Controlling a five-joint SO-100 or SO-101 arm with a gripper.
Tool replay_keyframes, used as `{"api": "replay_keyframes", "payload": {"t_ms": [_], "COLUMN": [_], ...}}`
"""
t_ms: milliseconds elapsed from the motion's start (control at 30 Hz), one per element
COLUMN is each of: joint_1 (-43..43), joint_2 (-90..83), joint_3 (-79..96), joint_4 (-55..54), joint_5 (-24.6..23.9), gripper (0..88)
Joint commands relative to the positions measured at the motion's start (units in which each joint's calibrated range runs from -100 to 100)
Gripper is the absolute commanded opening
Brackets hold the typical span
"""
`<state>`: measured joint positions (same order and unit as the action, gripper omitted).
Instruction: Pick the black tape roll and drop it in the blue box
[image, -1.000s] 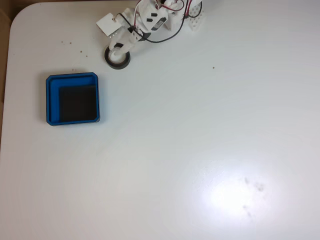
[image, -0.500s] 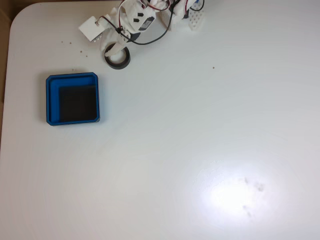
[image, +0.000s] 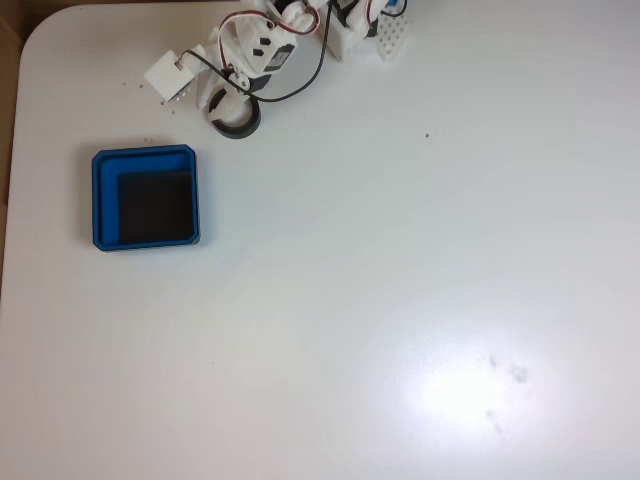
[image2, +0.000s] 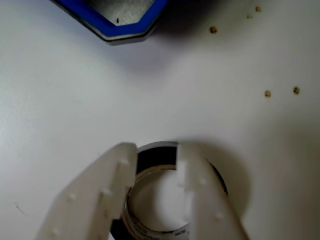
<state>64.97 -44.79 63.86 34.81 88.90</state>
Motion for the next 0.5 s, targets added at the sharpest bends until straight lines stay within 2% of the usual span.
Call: {"api": "replay_keyframes", "payload": {"t_ms": [0, 467], "joint_1": [-0.2, -0.1], "joint_2": [0.1, -0.2], "joint_3": [-5.0, -5.9], "joint_4": [-0.5, -0.6], "joint_5": [0.4, -0.2], "gripper": [1.8, 2.0]}}
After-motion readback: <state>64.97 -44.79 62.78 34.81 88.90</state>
